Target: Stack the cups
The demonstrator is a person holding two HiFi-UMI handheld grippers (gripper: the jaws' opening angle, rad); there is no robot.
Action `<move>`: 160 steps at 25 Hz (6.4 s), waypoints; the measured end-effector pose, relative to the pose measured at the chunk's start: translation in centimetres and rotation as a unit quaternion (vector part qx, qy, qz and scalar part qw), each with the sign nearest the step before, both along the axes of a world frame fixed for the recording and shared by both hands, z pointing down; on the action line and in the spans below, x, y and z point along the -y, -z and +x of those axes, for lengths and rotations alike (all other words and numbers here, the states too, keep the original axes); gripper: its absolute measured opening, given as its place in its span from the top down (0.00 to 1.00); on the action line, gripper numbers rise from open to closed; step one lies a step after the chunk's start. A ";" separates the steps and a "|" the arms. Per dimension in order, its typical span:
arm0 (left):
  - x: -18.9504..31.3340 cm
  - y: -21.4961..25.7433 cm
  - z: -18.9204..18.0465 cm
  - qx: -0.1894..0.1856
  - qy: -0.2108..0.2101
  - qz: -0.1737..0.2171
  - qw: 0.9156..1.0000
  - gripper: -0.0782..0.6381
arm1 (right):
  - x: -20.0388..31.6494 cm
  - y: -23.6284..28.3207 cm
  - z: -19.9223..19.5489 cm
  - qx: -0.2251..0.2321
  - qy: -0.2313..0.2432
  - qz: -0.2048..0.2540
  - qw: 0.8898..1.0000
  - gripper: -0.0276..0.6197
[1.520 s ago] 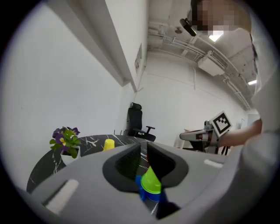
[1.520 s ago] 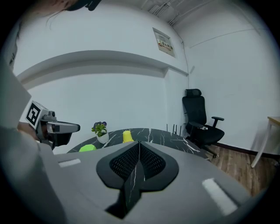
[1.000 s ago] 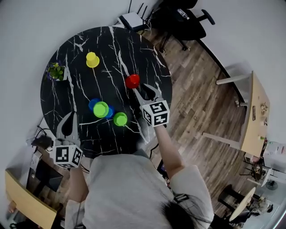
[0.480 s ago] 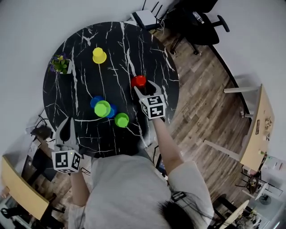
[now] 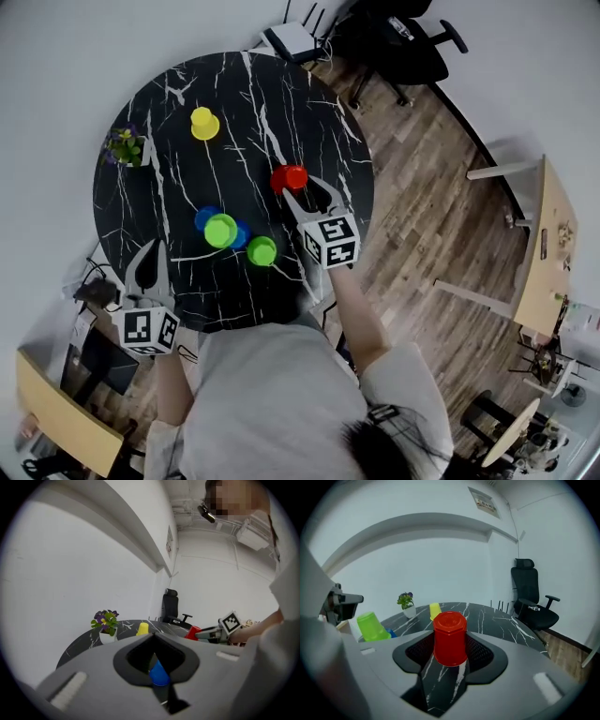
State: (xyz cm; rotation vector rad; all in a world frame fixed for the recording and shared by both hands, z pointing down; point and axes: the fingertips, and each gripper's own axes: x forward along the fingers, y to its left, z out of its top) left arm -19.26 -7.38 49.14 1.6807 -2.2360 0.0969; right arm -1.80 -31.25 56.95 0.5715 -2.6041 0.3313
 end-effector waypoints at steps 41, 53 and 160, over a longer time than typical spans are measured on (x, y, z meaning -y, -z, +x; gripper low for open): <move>3.4 0.6 -1.8 0.012 -0.286 0.020 0.958 0.81 | -17.3 1.7 0.2 -0.071 -0.194 0.004 0.978 0.64; 7.5 2.7 -2.2 0.040 -0.328 0.053 0.942 0.79 | -18.3 4.2 0.4 -0.012 -0.205 0.007 0.979 0.63; 5.3 3.1 12.0 0.067 -0.396 -0.027 0.915 0.50 | -28.3 16.2 13.1 0.112 -0.267 0.109 0.951 0.95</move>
